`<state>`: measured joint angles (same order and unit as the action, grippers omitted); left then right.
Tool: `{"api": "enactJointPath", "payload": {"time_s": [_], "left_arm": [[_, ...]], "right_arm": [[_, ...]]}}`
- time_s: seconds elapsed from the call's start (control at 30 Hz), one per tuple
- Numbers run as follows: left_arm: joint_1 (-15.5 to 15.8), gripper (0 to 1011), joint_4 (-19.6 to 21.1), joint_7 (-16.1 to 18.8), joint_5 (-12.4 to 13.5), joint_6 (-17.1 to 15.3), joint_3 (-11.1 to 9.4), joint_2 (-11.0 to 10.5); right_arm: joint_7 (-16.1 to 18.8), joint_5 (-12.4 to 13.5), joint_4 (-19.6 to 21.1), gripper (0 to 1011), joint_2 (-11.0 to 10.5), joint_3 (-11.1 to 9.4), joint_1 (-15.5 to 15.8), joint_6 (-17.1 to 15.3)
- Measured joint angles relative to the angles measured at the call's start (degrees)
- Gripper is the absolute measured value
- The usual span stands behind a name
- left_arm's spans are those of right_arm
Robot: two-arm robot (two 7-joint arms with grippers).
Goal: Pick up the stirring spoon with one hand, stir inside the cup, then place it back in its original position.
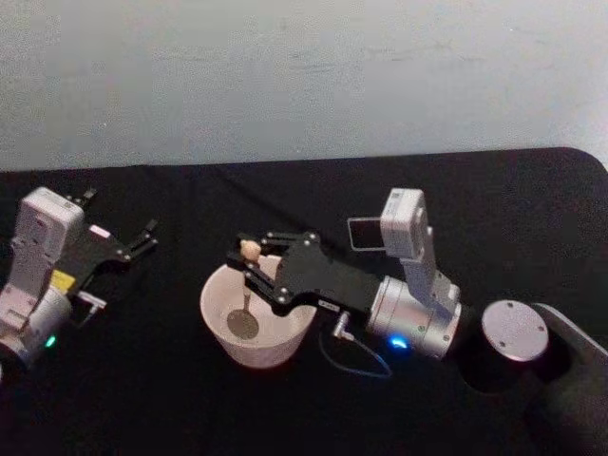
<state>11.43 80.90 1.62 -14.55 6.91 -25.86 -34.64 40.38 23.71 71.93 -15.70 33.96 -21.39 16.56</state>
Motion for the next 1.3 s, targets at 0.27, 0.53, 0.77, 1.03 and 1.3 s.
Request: {"api": "enactJointPath", "payload": {"time_s": [0.27,0.53,0.77,1.03,1.3], "left_arm": [[0.0,1001,0.0,0.0,0.0,0.0,0.0,0.0],[0.0,1001,0.0,0.0,0.0,0.0,0.0,0.0],[0.0,1001,0.0,0.0,0.0,0.0,0.0,0.0],[0.0,1002,0.0,0.0,0.0,0.0,0.0,0.0],[0.0,1001,0.0,0.0,0.0,0.0,0.0,0.0]], "right_arm": [[-1.58,-1.52,-4.25,213,1.48,-0.79,-2.24,1.33],[-2.0,-1.81,-4.9,213,1.06,-2.11,-2.26,1.49],[-1.97,-2.01,-4.45,213,0.78,-2.56,-1.78,1.5],[-1.43,-1.47,-2.62,213,0.02,-3.27,-1.42,1.44],[0.24,1.59,2.95,213,-2.35,-4.99,-0.82,0.46]]}}
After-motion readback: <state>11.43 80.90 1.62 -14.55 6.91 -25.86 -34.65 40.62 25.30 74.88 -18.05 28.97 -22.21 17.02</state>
